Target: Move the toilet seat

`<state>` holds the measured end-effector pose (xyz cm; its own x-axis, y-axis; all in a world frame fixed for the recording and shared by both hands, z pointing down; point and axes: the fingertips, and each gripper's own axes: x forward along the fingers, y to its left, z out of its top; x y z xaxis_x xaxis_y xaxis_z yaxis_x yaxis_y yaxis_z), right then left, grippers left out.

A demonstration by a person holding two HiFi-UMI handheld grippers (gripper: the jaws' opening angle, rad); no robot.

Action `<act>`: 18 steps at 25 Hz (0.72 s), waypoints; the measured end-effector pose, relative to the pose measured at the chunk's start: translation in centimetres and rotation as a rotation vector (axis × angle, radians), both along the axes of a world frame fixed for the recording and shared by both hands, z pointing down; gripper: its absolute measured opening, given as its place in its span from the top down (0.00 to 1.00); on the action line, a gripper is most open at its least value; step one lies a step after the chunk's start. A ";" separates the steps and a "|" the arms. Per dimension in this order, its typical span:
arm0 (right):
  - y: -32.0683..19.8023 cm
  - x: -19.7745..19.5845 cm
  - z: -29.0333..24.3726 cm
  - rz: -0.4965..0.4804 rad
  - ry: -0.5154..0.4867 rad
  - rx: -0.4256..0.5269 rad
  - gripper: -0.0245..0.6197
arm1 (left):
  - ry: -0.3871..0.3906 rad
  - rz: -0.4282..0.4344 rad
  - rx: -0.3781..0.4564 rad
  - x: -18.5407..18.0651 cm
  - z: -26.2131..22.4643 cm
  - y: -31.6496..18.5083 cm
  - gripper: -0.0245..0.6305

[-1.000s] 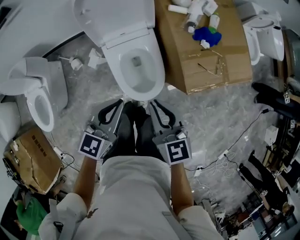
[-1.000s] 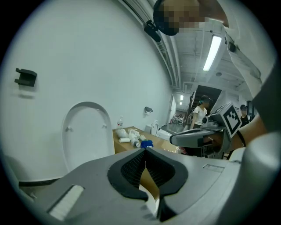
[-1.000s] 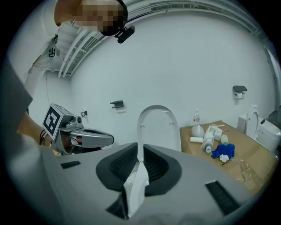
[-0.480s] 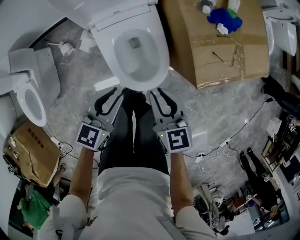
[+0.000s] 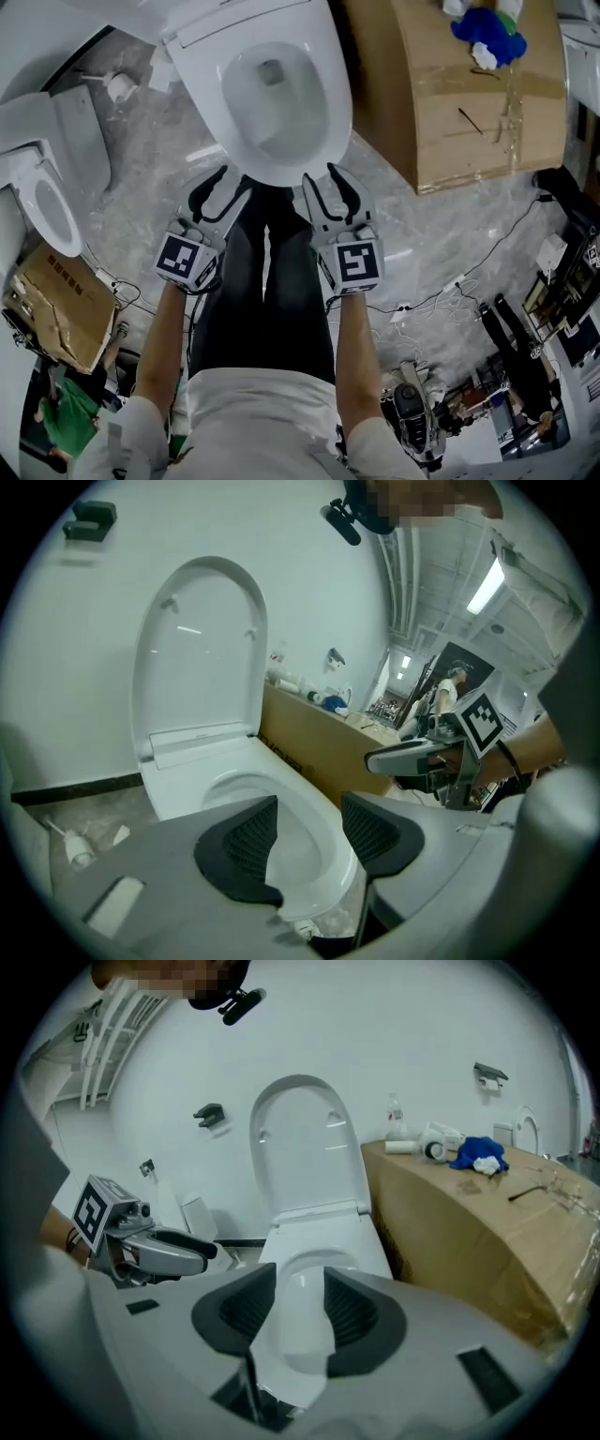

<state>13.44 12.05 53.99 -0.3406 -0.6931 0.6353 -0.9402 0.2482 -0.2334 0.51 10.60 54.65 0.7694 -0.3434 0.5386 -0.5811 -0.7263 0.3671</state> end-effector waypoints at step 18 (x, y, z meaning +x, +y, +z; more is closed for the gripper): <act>2.6 3.8 15.7 0.149 0.057 -0.162 0.54 | -0.155 -0.100 -0.137 -3.3 16.1 1.2 0.46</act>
